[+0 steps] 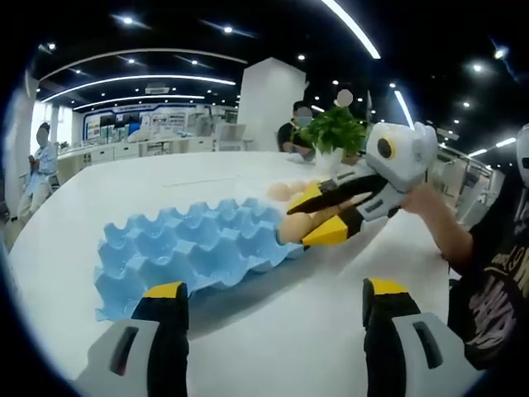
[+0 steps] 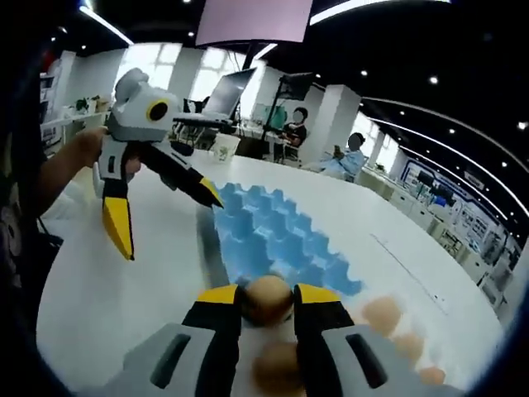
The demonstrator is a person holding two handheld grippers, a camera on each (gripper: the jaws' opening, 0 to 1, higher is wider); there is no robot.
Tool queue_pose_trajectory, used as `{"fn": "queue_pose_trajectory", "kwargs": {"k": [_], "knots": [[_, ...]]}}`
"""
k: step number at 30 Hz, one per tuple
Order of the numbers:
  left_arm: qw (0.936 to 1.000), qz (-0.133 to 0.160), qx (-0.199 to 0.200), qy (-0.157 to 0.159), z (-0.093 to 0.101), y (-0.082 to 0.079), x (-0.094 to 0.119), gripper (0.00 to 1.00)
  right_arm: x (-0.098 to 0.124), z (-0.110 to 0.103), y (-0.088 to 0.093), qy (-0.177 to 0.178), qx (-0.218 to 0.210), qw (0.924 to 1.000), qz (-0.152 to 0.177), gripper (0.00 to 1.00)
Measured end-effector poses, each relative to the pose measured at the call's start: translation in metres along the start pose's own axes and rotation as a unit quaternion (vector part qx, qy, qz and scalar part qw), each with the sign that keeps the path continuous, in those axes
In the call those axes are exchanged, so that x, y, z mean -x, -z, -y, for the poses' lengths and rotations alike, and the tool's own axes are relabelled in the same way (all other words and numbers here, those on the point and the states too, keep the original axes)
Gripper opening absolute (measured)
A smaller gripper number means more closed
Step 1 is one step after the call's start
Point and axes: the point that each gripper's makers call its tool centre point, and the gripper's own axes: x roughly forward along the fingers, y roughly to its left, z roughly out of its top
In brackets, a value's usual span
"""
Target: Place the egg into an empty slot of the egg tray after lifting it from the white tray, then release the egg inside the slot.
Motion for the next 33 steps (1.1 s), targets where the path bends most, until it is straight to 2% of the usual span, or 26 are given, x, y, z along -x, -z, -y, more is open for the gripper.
{"fn": "queue_pose_trajectory", "kwargs": {"k": [14, 16, 22, 27, 33], "knots": [[1.0, -0.007, 0.0, 0.002, 0.0, 0.0, -0.001, 0.92, 0.0, 0.002, 0.0, 0.003, 0.002, 1.0, 0.007, 0.26], [0.9999, -0.005, 0.01, 0.005, 0.0, -0.002, 0.0, 0.92, 0.001, 0.003, -0.001, 0.002, -0.013, 0.9998, 0.013, 0.27], [1.0, -0.002, 0.0, 0.006, 0.002, -0.006, -0.001, 0.9, 0.009, -0.002, -0.003, -0.02, -0.04, 0.9986, 0.03, 0.27], [0.9999, -0.002, -0.01, 0.008, 0.005, -0.012, -0.005, 0.89, 0.016, 0.005, -0.005, -0.013, -0.058, 0.9975, 0.038, 0.27], [0.9989, 0.008, -0.027, 0.038, 0.025, -0.025, -0.018, 0.87, 0.027, 0.018, -0.004, 0.01, -0.07, 0.9965, 0.045, 0.27]]}}
